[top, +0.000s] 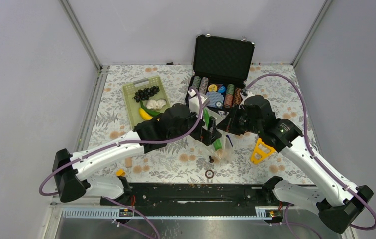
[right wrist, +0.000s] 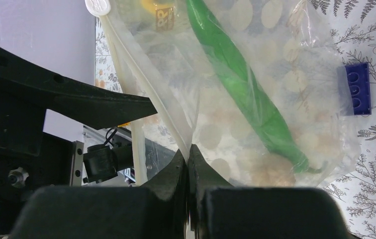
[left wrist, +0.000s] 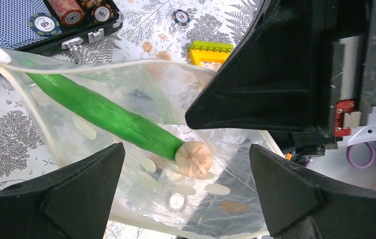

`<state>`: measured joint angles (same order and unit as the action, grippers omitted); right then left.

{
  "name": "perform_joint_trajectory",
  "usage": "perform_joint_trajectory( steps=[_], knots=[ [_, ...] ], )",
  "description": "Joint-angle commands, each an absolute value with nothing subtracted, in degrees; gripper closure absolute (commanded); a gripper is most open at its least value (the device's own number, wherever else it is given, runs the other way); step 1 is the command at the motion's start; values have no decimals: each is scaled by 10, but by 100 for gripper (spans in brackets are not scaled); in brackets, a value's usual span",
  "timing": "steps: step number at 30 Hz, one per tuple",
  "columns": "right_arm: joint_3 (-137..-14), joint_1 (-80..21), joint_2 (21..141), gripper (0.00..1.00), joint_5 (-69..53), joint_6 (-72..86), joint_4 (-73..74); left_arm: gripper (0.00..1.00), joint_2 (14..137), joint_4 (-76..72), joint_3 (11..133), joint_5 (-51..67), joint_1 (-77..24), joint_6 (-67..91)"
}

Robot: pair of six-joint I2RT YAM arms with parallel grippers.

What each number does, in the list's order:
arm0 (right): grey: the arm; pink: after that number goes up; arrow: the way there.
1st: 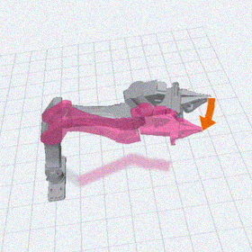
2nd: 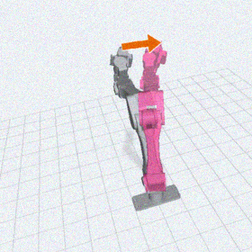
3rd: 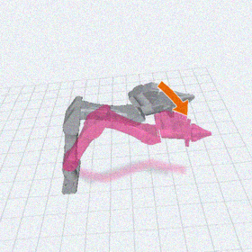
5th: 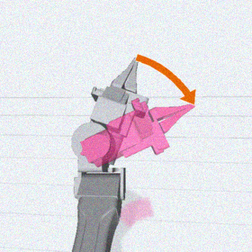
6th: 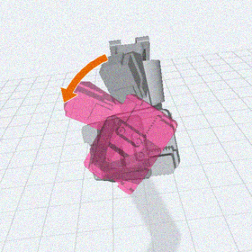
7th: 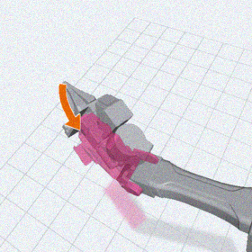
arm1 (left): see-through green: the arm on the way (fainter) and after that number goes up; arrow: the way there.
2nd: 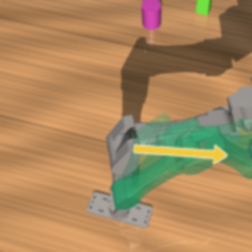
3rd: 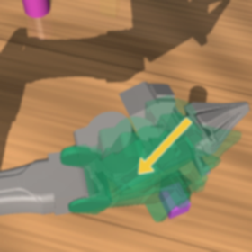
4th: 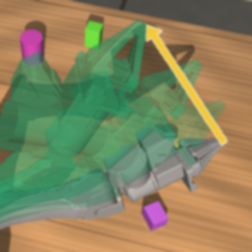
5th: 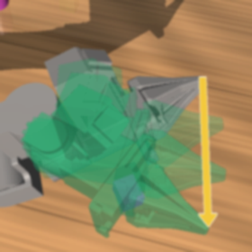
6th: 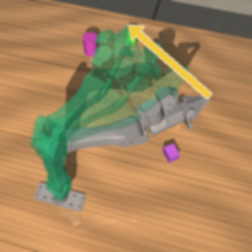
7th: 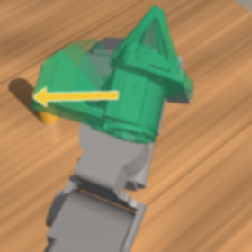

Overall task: Place the food in the zip-top bag and seal the zipper
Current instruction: Place the fake vegetable in the zipper food storage bag, then pick up the fake fruit from the bin.

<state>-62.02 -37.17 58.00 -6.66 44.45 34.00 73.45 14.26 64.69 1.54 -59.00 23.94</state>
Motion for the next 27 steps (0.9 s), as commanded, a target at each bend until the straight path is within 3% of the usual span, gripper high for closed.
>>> perform_joint_trajectory(
  steps=[1, 4, 10, 18, 27],
  knots=[
    [-640, -374, 574, 100, -43, 432, 345, 1, 696, 132, 665, 9, -593, 227],
    [-651, -374, 573, 100, -26, 414, 366, 1, 673, 134, 662, 3, -592, 224],
    [-668, -374, 574, 100, 4, 373, 400, 1, 650, 216, 680, -121, -556, 255],
    [-664, -374, 580, 100, 19, 350, 404, 1, 679, 256, 657, -85, -313, 317],
    [-651, -371, 581, 100, 23, 336, 403, 1, 882, 217, 722, -3, -100, 354]
  ],
)
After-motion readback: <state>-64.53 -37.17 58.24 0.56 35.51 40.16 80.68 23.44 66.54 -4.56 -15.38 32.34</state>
